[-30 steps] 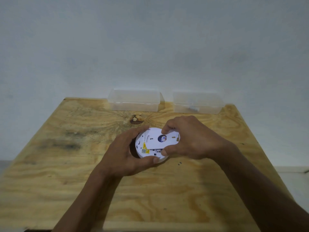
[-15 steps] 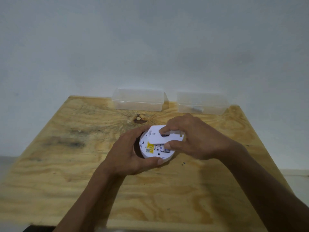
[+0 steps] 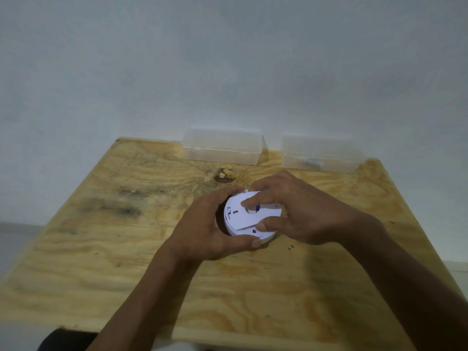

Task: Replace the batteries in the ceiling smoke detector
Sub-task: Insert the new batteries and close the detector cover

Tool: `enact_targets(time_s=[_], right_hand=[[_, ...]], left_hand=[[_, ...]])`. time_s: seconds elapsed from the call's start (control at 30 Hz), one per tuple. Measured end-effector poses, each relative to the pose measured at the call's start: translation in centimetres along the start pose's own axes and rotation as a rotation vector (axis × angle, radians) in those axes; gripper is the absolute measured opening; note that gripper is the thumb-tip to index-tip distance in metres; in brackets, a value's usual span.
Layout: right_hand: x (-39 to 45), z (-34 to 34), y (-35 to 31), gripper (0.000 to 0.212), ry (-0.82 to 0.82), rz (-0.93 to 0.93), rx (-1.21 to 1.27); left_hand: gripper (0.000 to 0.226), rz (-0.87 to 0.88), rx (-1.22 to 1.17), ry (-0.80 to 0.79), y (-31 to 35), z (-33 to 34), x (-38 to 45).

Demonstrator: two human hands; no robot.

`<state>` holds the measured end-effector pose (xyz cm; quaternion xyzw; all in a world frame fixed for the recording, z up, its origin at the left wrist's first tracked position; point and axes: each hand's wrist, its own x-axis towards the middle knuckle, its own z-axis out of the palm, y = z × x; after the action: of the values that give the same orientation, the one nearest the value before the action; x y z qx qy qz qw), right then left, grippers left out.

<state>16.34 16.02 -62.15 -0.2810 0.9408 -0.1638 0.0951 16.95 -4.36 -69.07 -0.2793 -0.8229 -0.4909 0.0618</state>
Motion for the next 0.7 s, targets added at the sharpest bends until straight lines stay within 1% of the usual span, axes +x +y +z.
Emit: enact_targets(time_s=[0.13, 0.3, 0.43, 0.6, 0.7], right_hand=[[0.2, 0.1, 0.1, 0.041, -0.026, -0.003, -0.015], [0.5, 0.1, 0.3, 0.043, -0.047, 0.003, -0.012], [0.8, -0.3, 0.5, 0.046, -0.070, -0.001, -0.020], [1.1, -0.1, 0.3, 0.048, -0.063, 0.003, -0.029], [1.3, 0.1, 0.4, 0.049, -0.039, 0.008, -0.036]], left_hand=[[0.061, -0.002, -0.010, 0.006, -0.1, 0.0, 0.0], [0.067, 0.002, 0.015, 0.010, -0.3, -0.1, 0.0], [0.068, -0.003, 0.013, 0.021, -0.4, -0.2, 0.0], [0.073, -0.018, 0.023, 0.021, -0.8, -0.3, -0.1], [0.069, -0.009, 0.010, 0.031, -0.5, -0.4, 0.0]])
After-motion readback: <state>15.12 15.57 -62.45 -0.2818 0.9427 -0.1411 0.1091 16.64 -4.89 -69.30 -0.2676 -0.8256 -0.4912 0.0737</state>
